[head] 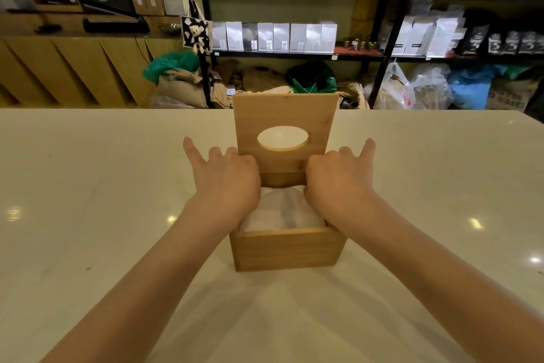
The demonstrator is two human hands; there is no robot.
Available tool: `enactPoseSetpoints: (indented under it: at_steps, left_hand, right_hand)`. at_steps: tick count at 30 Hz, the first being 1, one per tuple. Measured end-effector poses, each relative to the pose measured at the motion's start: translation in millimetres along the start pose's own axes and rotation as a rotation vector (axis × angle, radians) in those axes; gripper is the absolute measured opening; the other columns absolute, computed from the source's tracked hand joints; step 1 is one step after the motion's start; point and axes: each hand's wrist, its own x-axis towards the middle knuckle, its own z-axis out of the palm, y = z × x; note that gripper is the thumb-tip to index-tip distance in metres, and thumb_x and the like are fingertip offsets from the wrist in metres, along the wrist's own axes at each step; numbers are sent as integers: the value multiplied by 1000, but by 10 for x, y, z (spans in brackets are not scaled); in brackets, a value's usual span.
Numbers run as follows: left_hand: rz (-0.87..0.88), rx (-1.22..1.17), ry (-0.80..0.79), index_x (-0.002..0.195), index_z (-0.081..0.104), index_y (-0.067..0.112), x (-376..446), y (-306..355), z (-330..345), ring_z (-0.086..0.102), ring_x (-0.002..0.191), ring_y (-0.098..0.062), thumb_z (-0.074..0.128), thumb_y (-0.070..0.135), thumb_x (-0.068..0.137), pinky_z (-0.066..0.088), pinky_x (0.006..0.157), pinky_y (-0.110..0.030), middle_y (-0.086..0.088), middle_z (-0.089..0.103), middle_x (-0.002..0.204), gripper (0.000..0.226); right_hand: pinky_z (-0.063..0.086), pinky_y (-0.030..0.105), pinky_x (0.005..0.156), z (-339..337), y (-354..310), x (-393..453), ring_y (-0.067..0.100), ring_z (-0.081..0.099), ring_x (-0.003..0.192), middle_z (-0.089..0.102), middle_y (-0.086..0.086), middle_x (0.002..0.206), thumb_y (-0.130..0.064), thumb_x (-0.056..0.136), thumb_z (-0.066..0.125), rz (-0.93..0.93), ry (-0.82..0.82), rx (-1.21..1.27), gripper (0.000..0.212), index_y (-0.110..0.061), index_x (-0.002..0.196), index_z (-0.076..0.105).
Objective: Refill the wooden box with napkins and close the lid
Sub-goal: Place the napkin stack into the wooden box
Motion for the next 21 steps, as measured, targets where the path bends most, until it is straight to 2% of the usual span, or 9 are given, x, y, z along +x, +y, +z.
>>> enactPoseSetpoints:
  at_steps: [2, 4, 6, 7, 10, 13, 15, 17, 21]
  left_hand:
    - [32, -44, -93, 92, 65, 21, -27, -38, -53, 43, 114, -28, 43, 30, 87, -1, 106, -64, -1, 54, 103, 24]
    - [77, -175, -198, 101, 63, 23, -88, -107, -117, 47, 112, -25, 41, 39, 88, 15, 106, -57, -1, 57, 110, 31]
    - [121, -364, -241, 106, 62, 25, -193, -175, -158, 50, 109, -25, 38, 41, 90, 36, 99, -46, -3, 58, 112, 33]
    - [130, -419, -247, 109, 61, 28, -247, -196, -167, 47, 115, -26, 36, 41, 91, 38, 98, -45, -5, 56, 119, 33]
    - [77, -338, -347, 123, 50, 36, -329, -172, -156, 12, 139, -31, 24, 48, 92, 19, 110, -53, -10, 23, 150, 42]
    - [31, -253, -376, 129, 41, 41, -331, -117, -122, -11, 140, -34, 18, 50, 92, 3, 108, -63, -5, -4, 156, 45]
    - [33, -162, -349, 129, 41, 40, -329, -101, -77, -17, 138, -36, 14, 49, 92, -2, 105, -68, -6, -8, 156, 47]
    - [27, -65, -325, 126, 47, 34, -320, -82, -44, -19, 137, -38, 11, 50, 91, -5, 102, -71, -7, -6, 156, 52]
    - [21, -23, -313, 118, 56, 29, -291, -52, -46, -15, 139, -37, 10, 55, 90, -7, 100, -72, -7, 5, 156, 60]
  right_hand:
    - [13, 61, 106, -23, 13, -12, 30, 48, 104, 40, 2, 63, -19, 84, 48, -11, -23, 37, 26, -17, 59, 40]
    - [17, 58, 106, -53, 93, -36, 29, 48, 106, 56, 2, 78, -23, 85, 49, -57, -42, 139, 15, -17, 77, 60]
    - [24, 56, 106, -79, 191, -81, 27, 50, 107, 67, 0, 98, -15, 86, 47, -110, -61, 276, 26, -27, 95, 67]
    - [29, 55, 105, -96, 226, -108, 27, 50, 109, 67, -1, 106, -10, 87, 45, -128, -79, 369, 35, -32, 101, 67]
    - [33, 52, 103, -111, 243, -174, 28, 44, 119, 57, 0, 125, -18, 91, 41, -152, -214, 472, 35, -32, 118, 58]
    - [32, 54, 102, -102, 190, -198, 29, 41, 119, 52, 2, 125, -30, 91, 39, -112, -329, 354, 32, -32, 117, 58]
    - [32, 55, 100, -123, 152, -208, 30, 43, 113, 52, 2, 110, -28, 91, 38, -81, -343, 256, 27, -22, 103, 62]
    - [27, 60, 102, -132, 122, -207, 32, 42, 112, 45, 3, 95, -24, 90, 38, -62, -335, 164, 19, -15, 85, 54]
    - [23, 62, 104, -144, 116, -194, 32, 43, 112, 43, 4, 93, -26, 91, 37, -53, -334, 162, 20, -16, 78, 47]
